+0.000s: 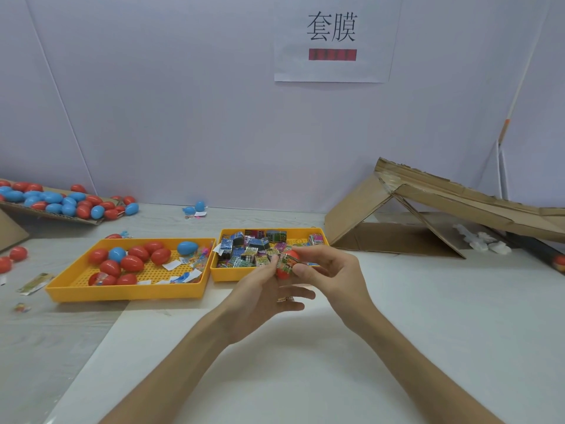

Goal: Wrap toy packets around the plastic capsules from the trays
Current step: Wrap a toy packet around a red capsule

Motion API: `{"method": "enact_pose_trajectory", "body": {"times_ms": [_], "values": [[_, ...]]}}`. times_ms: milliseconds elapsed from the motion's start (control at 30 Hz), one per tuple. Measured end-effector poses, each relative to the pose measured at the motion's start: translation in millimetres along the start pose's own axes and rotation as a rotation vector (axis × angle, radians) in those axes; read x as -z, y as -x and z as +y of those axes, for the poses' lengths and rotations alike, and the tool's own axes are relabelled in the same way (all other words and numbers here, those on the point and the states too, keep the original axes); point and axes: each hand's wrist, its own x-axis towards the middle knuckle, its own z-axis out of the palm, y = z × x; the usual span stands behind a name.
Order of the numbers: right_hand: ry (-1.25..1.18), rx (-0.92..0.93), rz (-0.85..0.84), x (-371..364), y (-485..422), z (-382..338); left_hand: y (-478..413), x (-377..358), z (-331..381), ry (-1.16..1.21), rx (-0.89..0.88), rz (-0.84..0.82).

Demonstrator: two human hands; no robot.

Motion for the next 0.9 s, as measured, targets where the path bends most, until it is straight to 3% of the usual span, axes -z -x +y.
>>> {"method": "enact_pose_trajectory", "body": {"times_ms": [233,533,700,900], "values": [[-0.037,0.005,-0.009,5.3,-1.3,-2.7,-0.3,6.3,6.1,-0.127,-0.161,0.180],[0.024,0.009,0.021,7.8,-2.2,-1.9,2.6,3.6,5.3,-0.116,-0.179,0.105],[0.066,0.004,-0.028,7.5,-2.6,-0.7,6.2,2.0,8.8,-0.046,-0.097,-0.016],[-0.012,-0.023,-0.004,6.9,-2.1,-2.4,6.2,-1.9,8.4,-0.063,-0.066,-0.004]]}}
